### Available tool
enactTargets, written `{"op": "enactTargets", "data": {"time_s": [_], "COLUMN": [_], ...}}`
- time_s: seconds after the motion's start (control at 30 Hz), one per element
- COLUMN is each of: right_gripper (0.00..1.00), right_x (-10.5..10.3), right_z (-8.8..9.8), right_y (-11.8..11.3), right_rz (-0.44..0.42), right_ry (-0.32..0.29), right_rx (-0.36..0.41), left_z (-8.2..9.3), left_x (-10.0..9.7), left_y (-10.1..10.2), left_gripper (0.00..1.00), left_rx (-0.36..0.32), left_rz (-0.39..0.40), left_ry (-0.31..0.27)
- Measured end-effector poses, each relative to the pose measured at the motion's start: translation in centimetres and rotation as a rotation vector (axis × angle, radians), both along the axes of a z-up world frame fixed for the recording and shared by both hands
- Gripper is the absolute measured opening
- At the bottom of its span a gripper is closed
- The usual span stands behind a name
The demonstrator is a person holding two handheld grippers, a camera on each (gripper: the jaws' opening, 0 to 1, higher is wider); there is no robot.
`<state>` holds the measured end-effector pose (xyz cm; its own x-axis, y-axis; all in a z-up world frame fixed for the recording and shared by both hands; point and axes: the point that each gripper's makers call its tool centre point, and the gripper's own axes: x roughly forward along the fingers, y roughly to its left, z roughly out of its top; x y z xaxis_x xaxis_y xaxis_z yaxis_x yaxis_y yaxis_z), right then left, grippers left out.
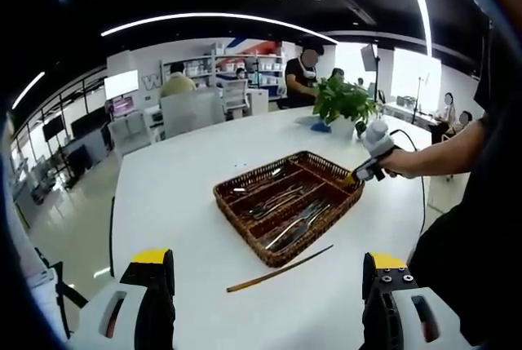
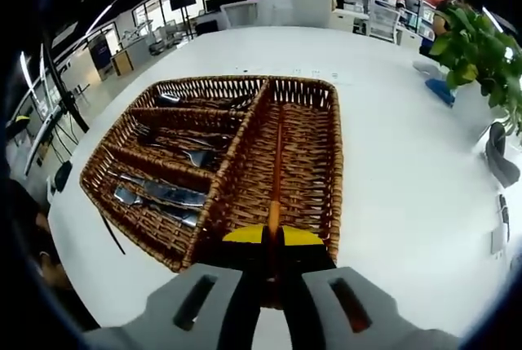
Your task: Arrange the knives, forks, and spoons in their matching storage slots by inserting each utensil handle-first until every utensil is classified and aligned in the correct compartment
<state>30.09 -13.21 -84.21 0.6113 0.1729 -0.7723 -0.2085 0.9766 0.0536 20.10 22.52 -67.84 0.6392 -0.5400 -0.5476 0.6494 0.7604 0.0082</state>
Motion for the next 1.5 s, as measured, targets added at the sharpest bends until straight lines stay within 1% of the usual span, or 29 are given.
{"op": "enactTargets", "data": {"time_s": [0.07, 0.2, 0.5, 0.8, 0.9, 1.03, 1.07, 1.1, 1.23, 1.3, 1.33, 1.37, 1.4, 1.43, 1.47, 1.5], "right_gripper": [0.03, 0.03, 0.03, 0.04, 0.04, 0.04, 0.05, 0.07, 0.16, 0.20, 0.22, 0.26, 0.30, 0.35, 0.40, 0.48], "right_x": [0.0, -0.2, -0.5, -0.5, -0.5, -0.6, -0.5, -0.5, 0.0, 0.5, 0.5, 0.4, 0.4, 0.4, 0.5, 0.6], "right_z": [-0.2, -1.1, -2.0, -2.2, -2.2, -1.8, -1.4, -1.1, 0.9, 2.3, 2.8, 3.5, 3.8, 4.6, 5.2, 6.1], "right_y": [0.0, 0.0, -0.1, 0.0, 0.0, 0.3, 0.3, 0.3, 0.4, 0.5, 0.4, 0.7, 0.8, 0.9, 0.9, 0.8], "right_rz": [0.003, 0.005, 0.013, 0.036, 0.039, 0.076, 0.091, 0.093, 0.106, 0.144, 0.158, 0.195, 0.208, 0.241, 0.267, 0.295], "right_ry": [0.007, 0.041, 0.061, 0.068, 0.064, 0.050, 0.031, 0.024, -0.035, -0.084, -0.091, -0.104, -0.111, -0.134, -0.155, -0.187], "right_rx": [-0.004, -0.017, -0.021, -0.029, -0.018, -0.010, -0.021, -0.019, 0.018, 0.030, 0.037, 0.064, 0.070, 0.076, 0.071, 0.072], "left_z": [0.0, 0.1, 0.0, -0.1, -0.1, 0.1, 0.1, 0.1, 0.2, 0.3, 0.3, 0.4, 0.4, 0.4, 0.4, 0.4], "left_x": [0.0, 0.1, 0.1, 0.2, 0.3, 0.4, 0.5, 0.5, 0.5, 0.6, 0.6, 0.6, 0.7, 0.7, 0.8, 0.8], "left_y": [-0.1, -0.1, 0.2, 0.2, 0.0, -0.3, -0.3, -0.3, -0.6, -0.7, -0.8, -0.9, -0.9, -1.0, -1.1, -1.2], "left_gripper": [1.00, 1.00, 1.00, 1.00, 1.00, 1.00, 1.00, 1.00, 1.00, 1.00, 1.00, 1.00, 1.00, 1.00, 1.00, 1.00], "left_rx": [0.001, 0.000, 0.004, 0.000, 0.001, -0.001, 0.002, 0.004, 0.001, 0.001, 0.001, -0.001, -0.002, -0.003, -0.002, -0.002], "left_rz": [-0.002, -0.004, 0.000, 0.002, -0.001, -0.006, -0.008, -0.009, -0.012, -0.014, -0.015, -0.017, -0.017, -0.019, -0.021, -0.022], "left_ry": [0.000, -0.002, 0.002, 0.003, 0.003, -0.003, -0.005, -0.007, -0.010, -0.012, -0.013, -0.016, -0.018, -0.020, -0.021, -0.021]}}
